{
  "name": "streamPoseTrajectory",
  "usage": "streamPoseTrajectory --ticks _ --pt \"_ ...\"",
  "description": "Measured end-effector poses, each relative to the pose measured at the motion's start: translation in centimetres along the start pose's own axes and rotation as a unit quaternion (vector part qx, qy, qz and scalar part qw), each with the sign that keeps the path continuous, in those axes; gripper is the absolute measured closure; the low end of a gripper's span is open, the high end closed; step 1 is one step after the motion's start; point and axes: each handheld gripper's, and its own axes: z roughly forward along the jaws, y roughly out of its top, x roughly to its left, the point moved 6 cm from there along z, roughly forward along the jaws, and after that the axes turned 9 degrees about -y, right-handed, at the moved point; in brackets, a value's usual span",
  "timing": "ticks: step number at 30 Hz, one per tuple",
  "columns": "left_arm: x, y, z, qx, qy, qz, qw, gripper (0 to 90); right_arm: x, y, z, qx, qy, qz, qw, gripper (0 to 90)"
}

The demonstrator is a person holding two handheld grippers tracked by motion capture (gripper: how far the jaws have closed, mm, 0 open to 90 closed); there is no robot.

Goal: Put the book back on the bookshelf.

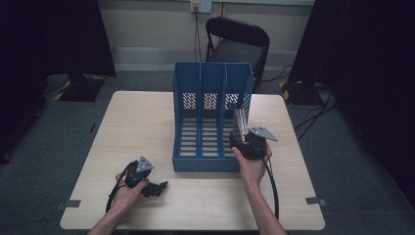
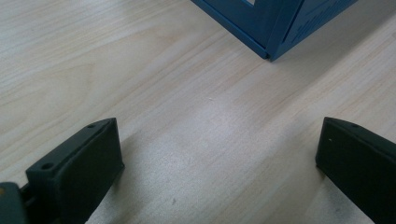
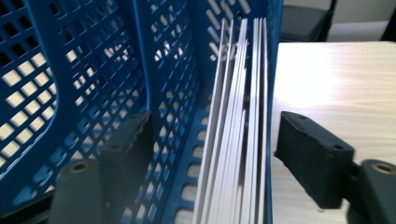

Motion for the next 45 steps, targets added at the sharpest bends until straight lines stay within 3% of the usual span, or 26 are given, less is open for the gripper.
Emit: streamPoseTrajectory --ticks 9,17,25,28,40,45 --pt "0.1 0.0 -0.1 0.000 -0.001 0.001 1.0000 0.0 -0.4 0.3 -0.5 0.003 0.038 -0.003 0.9993 16.2" --pt "0.2 -0.1 -0.1 -0.001 -0.002 0.000 1.0000 0.0 -0.4 -0.1 -1.0 0.025 0.079 -0.018 0.9964 15.2" --pt "0.4 -0.1 -0.2 0.000 -0.002 0.002 1.0000 0.0 -0.4 0.3 -2.3 0.018 0.106 -0.026 0.9939 14.2" --pt "0.5 -0.2 -0.2 0.000 0.001 -0.001 1.0000 0.0 -0.7 0.2 -2.7 0.023 0.102 -0.042 0.9937 13.9" --pt "0.5 -0.2 -0.3 -0.001 0.005 -0.005 1.0000 0.0 -2.1 -0.3 -4.9 0.026 0.128 -0.045 0.9904 13.9" --pt "0.5 -0.3 -0.4 -0.002 0.005 -0.007 1.0000 0.0 -3.4 -0.9 -5.7 0.028 0.119 -0.049 0.9912 14.0"
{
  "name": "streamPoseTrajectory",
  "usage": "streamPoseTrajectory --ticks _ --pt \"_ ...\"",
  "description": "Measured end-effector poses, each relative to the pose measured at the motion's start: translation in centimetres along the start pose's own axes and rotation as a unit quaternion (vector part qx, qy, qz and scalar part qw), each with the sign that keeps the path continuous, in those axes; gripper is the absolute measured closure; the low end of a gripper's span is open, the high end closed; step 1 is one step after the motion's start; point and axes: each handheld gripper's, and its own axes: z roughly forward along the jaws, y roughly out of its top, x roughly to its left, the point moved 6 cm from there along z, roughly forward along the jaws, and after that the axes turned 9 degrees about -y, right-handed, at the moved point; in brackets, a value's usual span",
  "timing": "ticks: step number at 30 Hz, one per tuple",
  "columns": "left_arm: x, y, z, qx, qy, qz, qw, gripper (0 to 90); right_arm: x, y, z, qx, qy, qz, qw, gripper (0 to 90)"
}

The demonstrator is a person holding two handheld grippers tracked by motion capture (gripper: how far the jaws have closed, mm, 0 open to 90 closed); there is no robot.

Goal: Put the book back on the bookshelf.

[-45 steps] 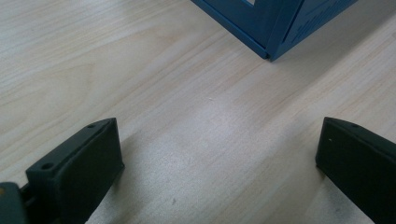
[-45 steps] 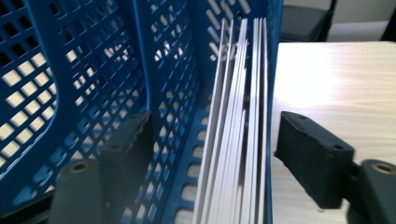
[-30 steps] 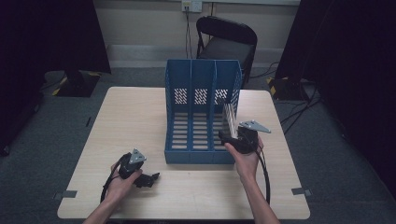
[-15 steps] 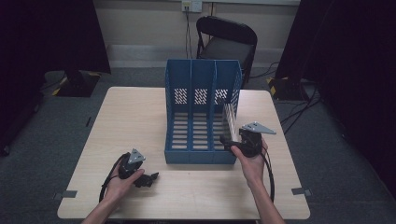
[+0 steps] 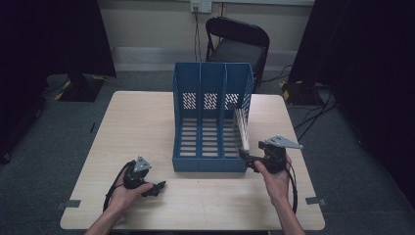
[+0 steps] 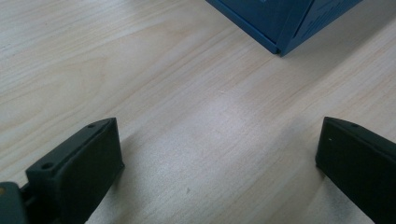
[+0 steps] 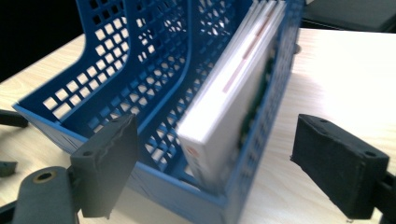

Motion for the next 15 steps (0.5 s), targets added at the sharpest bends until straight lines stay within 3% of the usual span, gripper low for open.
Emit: streamPoseTrajectory --ticks 2,8,15 --pt "0.1 0.0 -0.1 -0.001 0.005 -0.004 1.0000 0.0 -0.3 -0.3 -0.6 -0.001 0.006 0.007 1.0000 14.0" --pt "0.3 -0.1 -0.1 -0.001 0.007 -0.006 1.0000 0.0 -1.6 -1.9 -1.5 0.010 -0.007 0.013 0.9998 14.0" --pt "0.6 -0.2 -0.3 -0.003 0.012 -0.011 0.9999 0.0 -2.7 -3.7 -2.2 0.033 -0.018 0.000 0.9993 14.0"
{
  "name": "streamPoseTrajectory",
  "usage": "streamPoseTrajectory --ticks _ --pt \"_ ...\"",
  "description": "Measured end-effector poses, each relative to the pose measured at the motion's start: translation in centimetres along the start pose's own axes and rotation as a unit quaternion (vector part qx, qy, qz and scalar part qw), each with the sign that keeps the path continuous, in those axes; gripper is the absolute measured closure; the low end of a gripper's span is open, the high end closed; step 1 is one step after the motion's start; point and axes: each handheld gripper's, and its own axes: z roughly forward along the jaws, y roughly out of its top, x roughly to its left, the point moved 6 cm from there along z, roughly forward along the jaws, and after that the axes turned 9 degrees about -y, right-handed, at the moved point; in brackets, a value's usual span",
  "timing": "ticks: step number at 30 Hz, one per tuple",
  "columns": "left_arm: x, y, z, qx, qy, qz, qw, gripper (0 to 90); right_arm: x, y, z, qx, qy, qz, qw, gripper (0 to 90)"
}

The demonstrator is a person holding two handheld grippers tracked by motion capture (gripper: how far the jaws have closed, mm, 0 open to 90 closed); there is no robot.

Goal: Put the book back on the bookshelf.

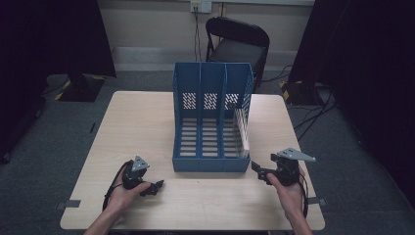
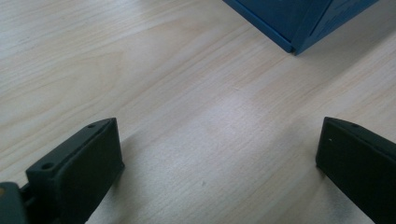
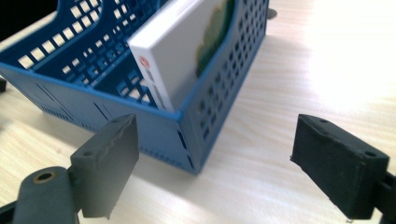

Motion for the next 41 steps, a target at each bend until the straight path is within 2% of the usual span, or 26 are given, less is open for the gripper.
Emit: streamPoseTrajectory --ticks 4,9,11,14,18,20,23,28,31,34,41 --pt "0.2 -0.1 -0.1 -0.001 0.007 -0.006 1.0000 0.0 -0.6 -1.0 0.0 0.022 0.006 0.002 0.9997 14.1" --pt "0.3 -0.1 -0.2 -0.002 0.013 -0.013 0.9998 0.0 -1.5 -2.9 0.2 0.054 0.000 -0.003 0.9985 14.2" --pt "0.3 -0.1 -0.2 -0.001 0.013 -0.012 0.9998 0.0 -1.7 -3.7 0.5 0.080 -0.007 -0.004 0.9967 14.3" --pt "0.3 -0.1 -0.2 -0.001 0.013 -0.012 0.9998 0.0 -1.9 -4.8 0.9 0.101 -0.012 -0.011 0.9947 14.5" --pt "0.4 -0.1 -0.2 -0.001 0.012 -0.012 0.9999 0.0 -2.5 -6.4 1.7 0.126 -0.026 -0.004 0.9917 15.2" --pt "0.4 -0.1 -0.2 -0.002 0.012 -0.013 0.9999 0.0 -2.8 -6.8 2.1 0.144 -0.035 -0.020 0.9888 15.7" --pt "0.5 -0.1 -0.2 -0.002 0.012 -0.012 0.9999 0.0 -3.1 -7.0 2.6 0.148 -0.051 -0.028 0.9873 15.2" --pt "0.6 0.0 -0.1 -0.002 0.015 -0.014 0.9998 0.0 -3.0 -7.2 3.1 0.133 -0.077 -0.054 0.9867 12.7" --pt "0.6 0.0 -0.1 -0.003 0.015 -0.017 0.9997 0.0 -2.9 -7.4 3.2 0.110 -0.080 -0.049 0.9895 11.7" --pt "0.7 0.1 0.0 -0.003 0.020 -0.020 0.9996 0.0 -3.1 -7.6 3.2 0.085 -0.069 -0.059 0.9921 11.3" --pt "0.8 0.1 0.0 -0.003 0.020 -0.020 0.9996 0.0 -3.0 -7.7 3.2 0.086 -0.076 -0.054 0.9920 11.3"
